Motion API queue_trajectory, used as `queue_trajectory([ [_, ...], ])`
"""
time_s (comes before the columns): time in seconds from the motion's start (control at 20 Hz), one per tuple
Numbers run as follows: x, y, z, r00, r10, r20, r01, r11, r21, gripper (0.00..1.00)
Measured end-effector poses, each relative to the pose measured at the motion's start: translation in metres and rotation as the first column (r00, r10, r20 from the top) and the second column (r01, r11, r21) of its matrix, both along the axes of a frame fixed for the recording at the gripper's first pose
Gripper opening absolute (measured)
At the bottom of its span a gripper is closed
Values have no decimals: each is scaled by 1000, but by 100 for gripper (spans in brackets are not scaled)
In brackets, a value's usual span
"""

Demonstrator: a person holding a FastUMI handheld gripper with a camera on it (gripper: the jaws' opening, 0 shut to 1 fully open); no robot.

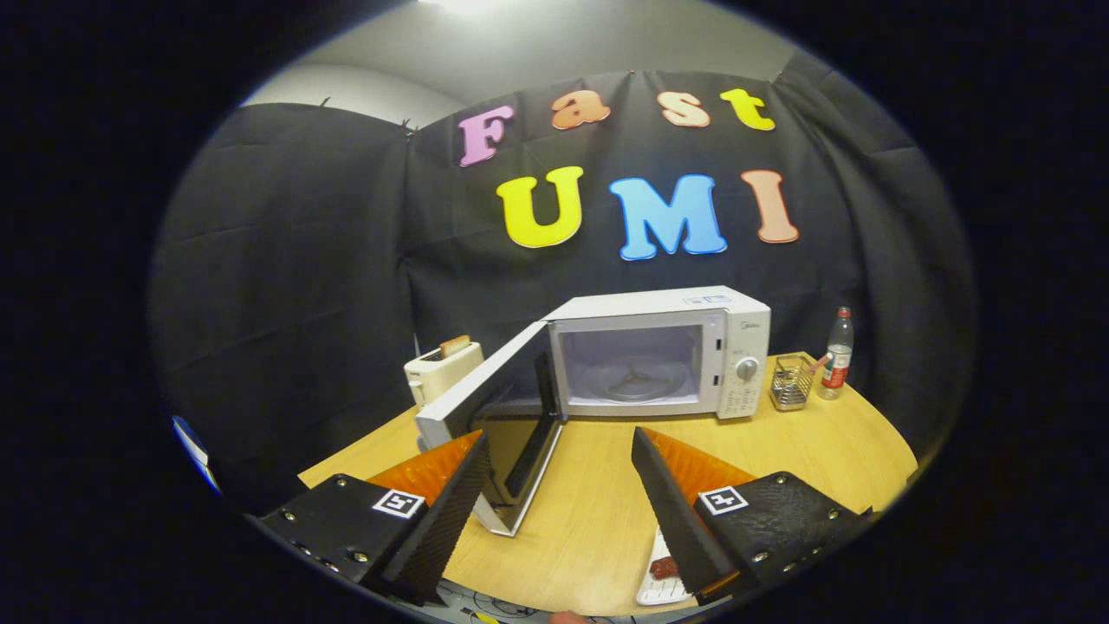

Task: Open the microwave, put the food inside, and close the microwave door.

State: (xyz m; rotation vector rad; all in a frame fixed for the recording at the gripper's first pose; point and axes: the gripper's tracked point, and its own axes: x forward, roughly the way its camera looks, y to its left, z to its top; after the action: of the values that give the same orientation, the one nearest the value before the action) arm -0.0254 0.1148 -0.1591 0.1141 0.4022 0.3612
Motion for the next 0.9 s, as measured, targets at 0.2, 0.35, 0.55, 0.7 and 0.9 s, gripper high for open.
queue_trajectory([
  [0.2,7,-51,-25,993,-97,-66,97,995,-10,99],
  [0.35,6,-80,-50,978,-158,-140,158,987,-9,99],
  [0.55,2,-112,-83,947,-225,-231,228,974,-11,100],
  [0.7,-3,-127,-105,927,-251,-278,257,966,-16,100],
  [0.9,-13,-141,-138,882,-275,-383,307,951,25,100],
])
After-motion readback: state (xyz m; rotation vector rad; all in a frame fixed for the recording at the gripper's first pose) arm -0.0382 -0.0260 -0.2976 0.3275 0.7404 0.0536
